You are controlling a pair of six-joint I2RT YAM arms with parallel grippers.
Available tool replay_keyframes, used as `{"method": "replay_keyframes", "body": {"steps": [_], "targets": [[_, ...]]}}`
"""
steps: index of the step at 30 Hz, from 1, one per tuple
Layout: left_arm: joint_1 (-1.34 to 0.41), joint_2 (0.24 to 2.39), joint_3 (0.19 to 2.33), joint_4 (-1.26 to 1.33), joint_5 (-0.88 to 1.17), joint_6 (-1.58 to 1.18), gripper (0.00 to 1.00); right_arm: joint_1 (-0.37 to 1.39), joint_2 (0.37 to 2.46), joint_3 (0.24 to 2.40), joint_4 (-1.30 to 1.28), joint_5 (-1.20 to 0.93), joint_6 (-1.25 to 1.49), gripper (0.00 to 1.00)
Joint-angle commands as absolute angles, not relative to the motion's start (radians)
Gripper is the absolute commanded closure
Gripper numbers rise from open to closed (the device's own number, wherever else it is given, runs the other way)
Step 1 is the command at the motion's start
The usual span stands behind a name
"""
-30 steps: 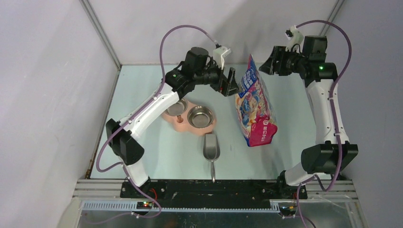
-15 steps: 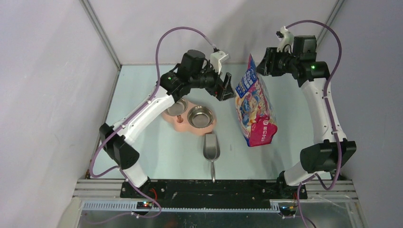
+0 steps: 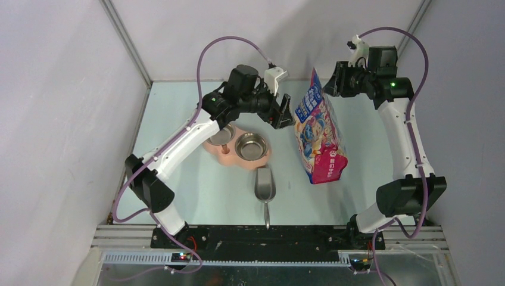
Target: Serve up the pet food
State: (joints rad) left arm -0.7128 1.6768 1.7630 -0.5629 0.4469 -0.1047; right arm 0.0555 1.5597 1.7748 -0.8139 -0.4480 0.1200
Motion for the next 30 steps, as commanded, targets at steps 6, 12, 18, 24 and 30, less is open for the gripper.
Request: {"method": "replay_keyframes", "body": {"steps": [6, 12, 18, 24, 30], "targets": [[-0.727, 1.631, 1.760, -0.550, 0.421, -0.068, 0.11, 0.042, 1.536, 1.759, -0.833, -0.522, 0.098, 0.57], [-0.729, 1.620, 1.750, -0.556, 0.410, -0.061, 0.11, 0.052, 1.528, 1.748, -0.854, -0.510, 0.069, 0.57], [-0.732, 1.610, 1.736, -0.556, 0.398, -0.056, 0.11, 0.065, 1.517, 1.740, -0.864, -0.449, 0.039, 0.57], [-0.736, 1.604, 1.732, -0.560, 0.393, -0.050, 0.10, 0.067, 1.503, 1.752, -0.871, -0.465, 0.030, 0.58], [-0.738, 1.602, 1.730, -0.560, 0.390, -0.049, 0.10, 0.088, 1.498, 1.764, -0.848, -0.490, 0.052, 0.56]]}}
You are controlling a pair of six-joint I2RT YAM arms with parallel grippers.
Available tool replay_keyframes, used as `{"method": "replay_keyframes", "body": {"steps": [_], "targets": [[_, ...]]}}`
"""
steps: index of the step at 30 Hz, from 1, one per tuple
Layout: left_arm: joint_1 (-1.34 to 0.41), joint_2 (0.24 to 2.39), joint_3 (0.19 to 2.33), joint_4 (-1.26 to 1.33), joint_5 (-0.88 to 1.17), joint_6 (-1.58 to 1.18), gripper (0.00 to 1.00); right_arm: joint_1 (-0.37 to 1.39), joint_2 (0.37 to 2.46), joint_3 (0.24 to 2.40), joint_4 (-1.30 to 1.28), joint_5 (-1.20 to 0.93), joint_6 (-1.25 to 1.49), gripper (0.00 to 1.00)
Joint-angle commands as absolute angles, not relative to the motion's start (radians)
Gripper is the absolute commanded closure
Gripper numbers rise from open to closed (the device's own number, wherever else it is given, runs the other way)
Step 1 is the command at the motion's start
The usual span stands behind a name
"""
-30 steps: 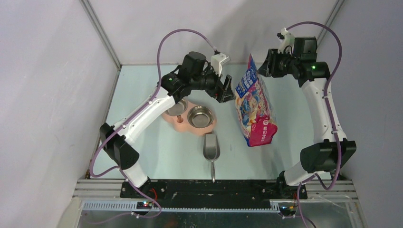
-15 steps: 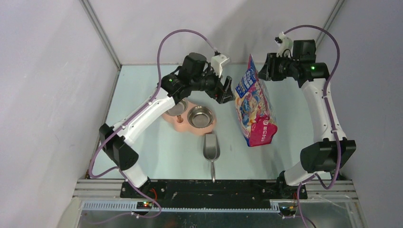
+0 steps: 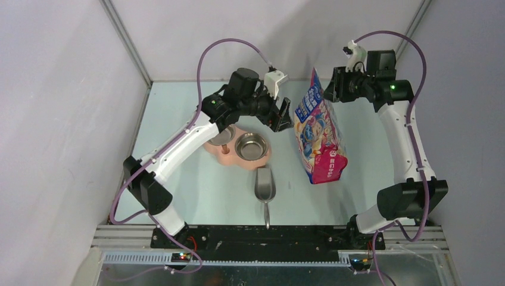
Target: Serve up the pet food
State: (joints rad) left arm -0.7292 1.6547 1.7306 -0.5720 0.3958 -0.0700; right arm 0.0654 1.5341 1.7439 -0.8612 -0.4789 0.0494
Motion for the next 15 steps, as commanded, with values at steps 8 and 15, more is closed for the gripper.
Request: {"method": "replay_keyframes", "body": {"steps": [8, 15], "targets": [[-0.745, 1.588, 1.723, -0.565, 0.377, -0.037, 0.10, 0.100, 1.526, 1.778, -0.847, -0.385, 0.054, 0.56], [-0.745, 1.585, 1.712, -0.564, 0.373, -0.032, 0.10, 0.091, 1.508, 1.763, -0.848, -0.387, 0.059, 0.57]]}}
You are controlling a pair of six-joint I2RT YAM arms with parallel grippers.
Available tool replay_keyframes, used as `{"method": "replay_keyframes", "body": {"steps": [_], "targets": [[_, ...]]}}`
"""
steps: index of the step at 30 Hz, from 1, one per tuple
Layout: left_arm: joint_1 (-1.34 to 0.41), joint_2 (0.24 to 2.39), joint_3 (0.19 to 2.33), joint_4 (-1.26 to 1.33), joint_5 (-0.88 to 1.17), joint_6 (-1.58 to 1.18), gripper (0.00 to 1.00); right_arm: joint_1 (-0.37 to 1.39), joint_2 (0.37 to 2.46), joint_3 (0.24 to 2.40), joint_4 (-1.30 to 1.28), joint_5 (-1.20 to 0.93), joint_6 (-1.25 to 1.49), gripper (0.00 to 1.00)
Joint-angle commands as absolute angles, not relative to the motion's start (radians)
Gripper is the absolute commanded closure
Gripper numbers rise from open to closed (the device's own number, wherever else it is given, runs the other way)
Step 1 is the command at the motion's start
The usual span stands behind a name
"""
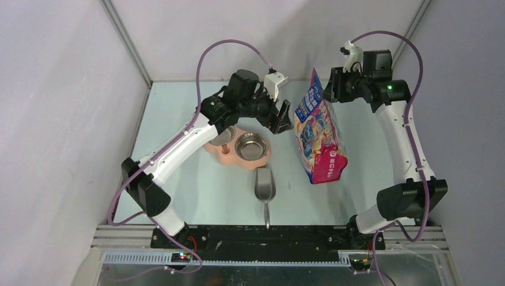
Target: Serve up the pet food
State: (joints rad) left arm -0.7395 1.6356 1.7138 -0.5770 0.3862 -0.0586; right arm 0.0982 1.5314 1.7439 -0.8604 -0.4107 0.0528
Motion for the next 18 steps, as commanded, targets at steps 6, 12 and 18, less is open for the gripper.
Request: {"method": "replay_keyframes", "body": {"steps": [6, 12, 18], "targets": [[-0.750, 1.585, 1.714, -0.566, 0.375, -0.033, 0.10, 0.053, 1.510, 1.766, -0.842, -0.514, 0.095, 0.58], [-0.749, 1.579, 1.706, -0.570, 0.382, -0.024, 0.10, 0.035, 1.501, 1.765, -0.817, -0.574, 0.115, 0.57], [-0.753, 1.574, 1.709, -0.580, 0.391, -0.009, 0.09, 0.057, 1.511, 1.757, -0.834, -0.509, 0.086, 0.55]]}}
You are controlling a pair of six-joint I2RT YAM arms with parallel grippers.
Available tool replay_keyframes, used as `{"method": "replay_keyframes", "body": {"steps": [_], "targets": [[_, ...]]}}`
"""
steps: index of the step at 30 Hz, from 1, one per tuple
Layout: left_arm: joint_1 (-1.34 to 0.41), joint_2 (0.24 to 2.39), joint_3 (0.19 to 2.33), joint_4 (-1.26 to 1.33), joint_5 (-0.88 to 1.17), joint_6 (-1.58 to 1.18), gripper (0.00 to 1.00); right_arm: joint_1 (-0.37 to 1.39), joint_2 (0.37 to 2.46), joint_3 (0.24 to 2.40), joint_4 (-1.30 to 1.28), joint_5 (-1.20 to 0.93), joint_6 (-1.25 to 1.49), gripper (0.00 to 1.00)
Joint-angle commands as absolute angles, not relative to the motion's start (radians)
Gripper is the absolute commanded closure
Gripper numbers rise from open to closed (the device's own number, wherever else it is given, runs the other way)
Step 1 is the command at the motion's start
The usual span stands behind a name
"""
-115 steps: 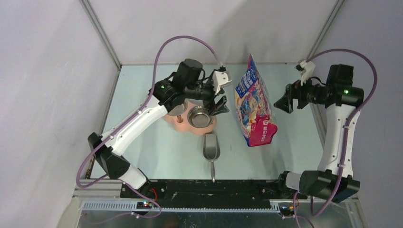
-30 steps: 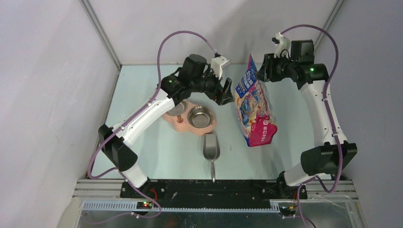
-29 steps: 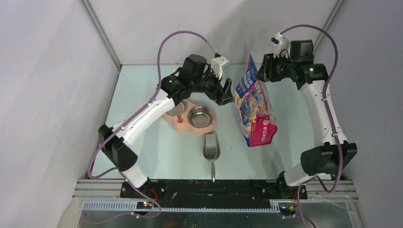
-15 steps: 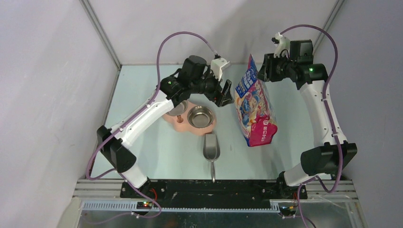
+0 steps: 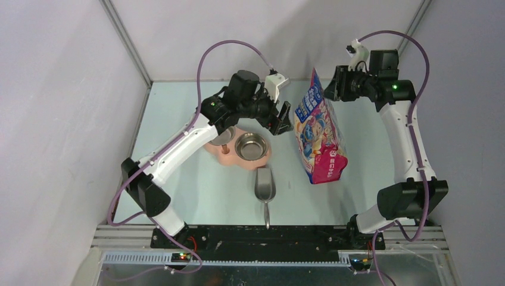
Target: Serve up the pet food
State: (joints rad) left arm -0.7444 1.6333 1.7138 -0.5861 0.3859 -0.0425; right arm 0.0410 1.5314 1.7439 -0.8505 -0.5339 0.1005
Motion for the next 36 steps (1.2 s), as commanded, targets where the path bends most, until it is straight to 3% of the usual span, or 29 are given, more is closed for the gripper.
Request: {"method": "replay_keyframes", "body": {"steps": [1, 36], "targets": [[-0.754, 1.573, 1.707, -0.580, 0.389, -0.008, 0.09, 0.058, 1.512, 1.757, -0.835, -0.496, 0.083, 0.55], [-0.772, 1.568, 1.698, -0.597, 0.394, 0.032, 0.08, 0.055, 1.533, 1.747, -0.845, -0.481, 0.082, 0.59]]}}
